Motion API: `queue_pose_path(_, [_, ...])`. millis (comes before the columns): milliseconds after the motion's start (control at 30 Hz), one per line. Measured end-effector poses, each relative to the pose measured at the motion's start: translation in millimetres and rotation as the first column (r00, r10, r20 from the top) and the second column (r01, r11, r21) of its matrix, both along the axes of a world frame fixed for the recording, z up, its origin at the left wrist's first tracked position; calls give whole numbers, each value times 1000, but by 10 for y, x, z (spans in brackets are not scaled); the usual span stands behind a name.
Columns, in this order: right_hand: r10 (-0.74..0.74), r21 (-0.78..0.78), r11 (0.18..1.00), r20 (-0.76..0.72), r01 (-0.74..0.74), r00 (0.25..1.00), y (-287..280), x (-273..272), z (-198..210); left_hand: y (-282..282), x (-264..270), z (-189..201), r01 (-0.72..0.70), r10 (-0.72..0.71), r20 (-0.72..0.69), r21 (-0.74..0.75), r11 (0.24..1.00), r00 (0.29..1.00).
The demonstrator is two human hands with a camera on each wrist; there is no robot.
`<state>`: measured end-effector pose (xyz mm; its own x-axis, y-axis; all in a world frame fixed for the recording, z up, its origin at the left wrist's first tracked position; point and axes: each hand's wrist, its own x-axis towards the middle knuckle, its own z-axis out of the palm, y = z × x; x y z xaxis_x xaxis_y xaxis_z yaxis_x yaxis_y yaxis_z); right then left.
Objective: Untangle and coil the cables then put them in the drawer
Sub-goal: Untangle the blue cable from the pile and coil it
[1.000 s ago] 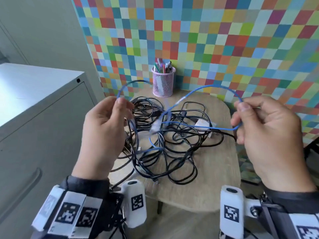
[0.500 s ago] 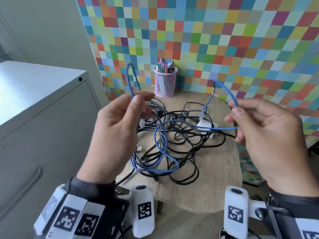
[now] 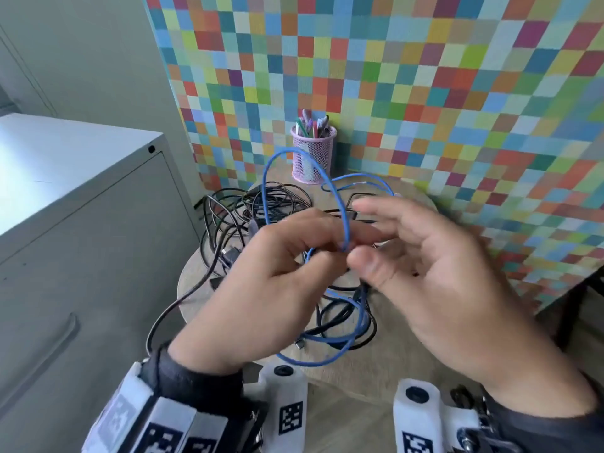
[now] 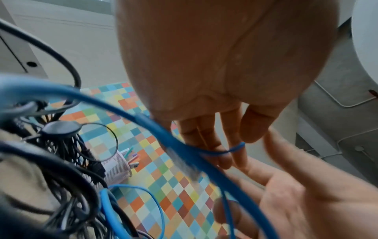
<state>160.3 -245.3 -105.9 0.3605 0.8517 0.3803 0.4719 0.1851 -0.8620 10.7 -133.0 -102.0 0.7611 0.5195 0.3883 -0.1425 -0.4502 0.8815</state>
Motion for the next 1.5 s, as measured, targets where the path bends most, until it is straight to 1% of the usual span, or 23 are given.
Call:
queue_pose_path(33, [15,-33,999,6,-15,1000,17,-12,-14,-2,-6,-3,14,-14,7,-13,1000,1000])
queue_pose_path(100, [4,-48,999,20,-3,1000,38,5,-24,25,-33,0,-4,6,46,-41,999,999])
queue_pose_path(167, [-12,-52,999,-8,12,1000,28,59,-23,65,-67,6,-35,39,76,-53,998,996])
queue_pose_path(233, [-1,-74,997,-17,0,1000,13,98,-37,109,-86,-12,-63,67,74,-54,997,995])
queue_pose_path(333, [15,-158,987,-7,-16,1000,25,88,-75,134,-92,-41,-78,85,76,-93,993,993])
queue_pose_path(400, [36,-158,987,-40,-42,999,25,90,-99,123,-92,-24,-87,99,94,-124,988,991])
queue_pose_path(467, [65,-114,991,-86,-75,994,19,108,-100,124,-98,-8,-116,131,99,-142,983,986])
queue_pose_path(600, [68,-6,997,-207,-71,976,17,137,-77,159,-100,-32,-166,162,-39,-160,973,986])
queue_pose_path(667, [90,-3,996,-265,-94,960,17,130,-62,156,-91,-44,-188,177,-84,-147,971,981])
queue_pose_path(733, [155,-41,984,-280,-173,947,7,120,-57,142,-77,-43,-213,202,-95,-131,968,975])
queue_pose_path(833, [221,-97,965,-205,-245,953,11,98,-90,144,-66,-44,-212,205,-59,-158,965,977])
queue_pose_path(933, [174,-122,975,-94,-185,980,47,58,-110,147,-86,-33,-200,191,-70,-161,967,979])
queue_pose_path(1000, [143,-121,981,-52,-149,988,60,69,-120,125,-98,-10,-161,145,-98,-182,970,985])
queue_pose_path(1033, [141,-119,982,-36,-144,989,66,79,-120,113,-100,-1,-136,120,-89,-205,969,989])
queue_pose_path(1100, [165,-127,977,-70,-173,984,72,92,-123,113,-107,12,-93,91,-18,-272,958,996])
queue_pose_path(1167, [207,-147,962,-151,-229,967,75,93,-128,137,-117,17,-63,100,88,-356,932,991])
queue_pose_path(1233, [232,-197,944,-176,-265,957,52,80,-110,184,-130,-2,-77,161,170,-419,905,972])
queue_pose_path(1267, [245,-235,933,-144,-273,959,29,82,-101,202,-130,-5,-105,204,188,-434,895,961])
queue_pose_path(1367, [285,-336,904,15,-263,959,-25,83,-76,208,-107,20,-208,339,219,-464,861,915])
queue_pose_path(1400, [269,-334,912,57,-236,961,-21,81,-81,211,-99,30,-253,385,219,-462,850,897])
queue_pose_path(1433, [227,-299,935,94,-190,969,-9,88,-97,215,-94,36,-302,426,209,-447,842,880])
queue_pose_path(1467, [159,-227,965,116,-130,980,11,96,-108,225,-91,36,-351,461,190,-425,834,867])
queue_pose_path(1500, [71,-127,990,101,-57,992,33,120,-117,239,-93,32,-390,489,172,-410,825,855])
